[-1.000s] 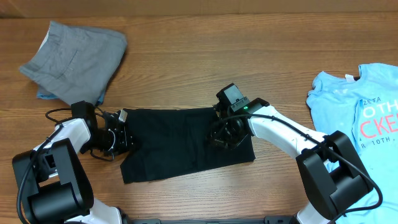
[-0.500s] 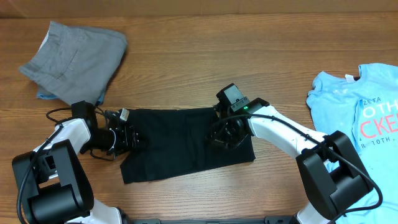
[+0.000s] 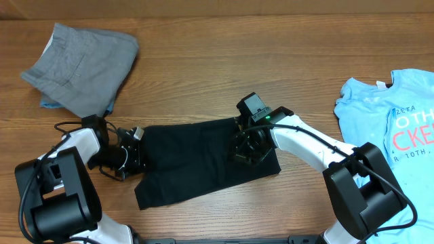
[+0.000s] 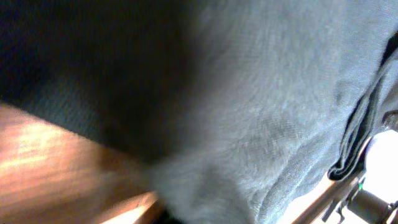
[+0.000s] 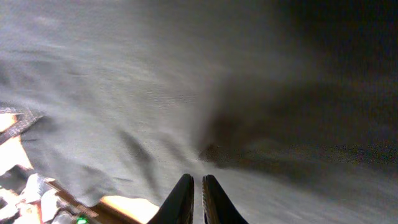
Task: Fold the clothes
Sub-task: 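Grasp the strip's left end with the left gripper, then lift the left end and fold it rightward over the bundle with the left gripper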
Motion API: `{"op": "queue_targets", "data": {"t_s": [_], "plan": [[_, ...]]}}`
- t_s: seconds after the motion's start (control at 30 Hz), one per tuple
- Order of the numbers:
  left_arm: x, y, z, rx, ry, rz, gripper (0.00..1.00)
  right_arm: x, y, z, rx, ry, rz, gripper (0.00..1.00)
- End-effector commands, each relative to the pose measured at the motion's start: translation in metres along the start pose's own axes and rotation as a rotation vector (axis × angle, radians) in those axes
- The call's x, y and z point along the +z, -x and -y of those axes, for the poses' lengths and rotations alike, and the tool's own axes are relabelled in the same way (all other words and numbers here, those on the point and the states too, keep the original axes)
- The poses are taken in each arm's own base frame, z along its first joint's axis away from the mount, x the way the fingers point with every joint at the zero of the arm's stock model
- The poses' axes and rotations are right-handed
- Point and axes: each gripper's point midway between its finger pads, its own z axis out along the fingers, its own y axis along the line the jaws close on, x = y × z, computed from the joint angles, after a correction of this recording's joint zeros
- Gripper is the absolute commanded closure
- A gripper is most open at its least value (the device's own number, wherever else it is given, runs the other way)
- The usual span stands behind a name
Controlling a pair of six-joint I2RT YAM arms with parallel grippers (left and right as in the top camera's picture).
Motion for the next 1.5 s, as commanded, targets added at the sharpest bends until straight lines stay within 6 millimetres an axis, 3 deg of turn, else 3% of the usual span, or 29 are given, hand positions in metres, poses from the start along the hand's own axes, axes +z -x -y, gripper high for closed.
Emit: {"op": "queue_targets", "data": {"t_s": [0.0,0.27,0.4,0.63,0.9,1.13,1.33,1.47], "plan": [[-0.030,0.017,-0.012,-0.011,0.112,-0.017,0.96,-0.025,0.017,-0.001,-0.042,-0.082,0.116,0.91],[-0.112,0.051,0.037,-0.002,0.128,0.018,0.96,-0.066,0.027,-0.012,-0.043,-0.065,0.209,0.91],[-0.134,0.063,0.066,0.021,0.139,0.051,0.96,-0.074,0.032,-0.008,-0.025,-0.055,0.229,0.91],[-0.088,0.066,0.130,0.118,0.178,0.010,0.96,-0.082,0.042,0.004,0.008,-0.056,0.247,0.91],[-0.038,0.053,0.173,0.224,0.398,0.016,0.91,-0.089,0.049,0.017,0.049,-0.063,0.257,0.91],[-0.012,0.031,0.200,0.320,0.519,0.028,0.79,-0.092,0.051,0.024,0.072,-0.065,0.260,0.91],[0.008,0.007,0.223,0.380,0.515,0.004,0.61,-0.093,0.052,0.024,0.074,-0.065,0.261,0.89],[0.011,0.002,0.226,0.402,0.525,-0.003,0.61,-0.093,0.052,0.025,0.076,-0.067,0.259,0.84]]}}
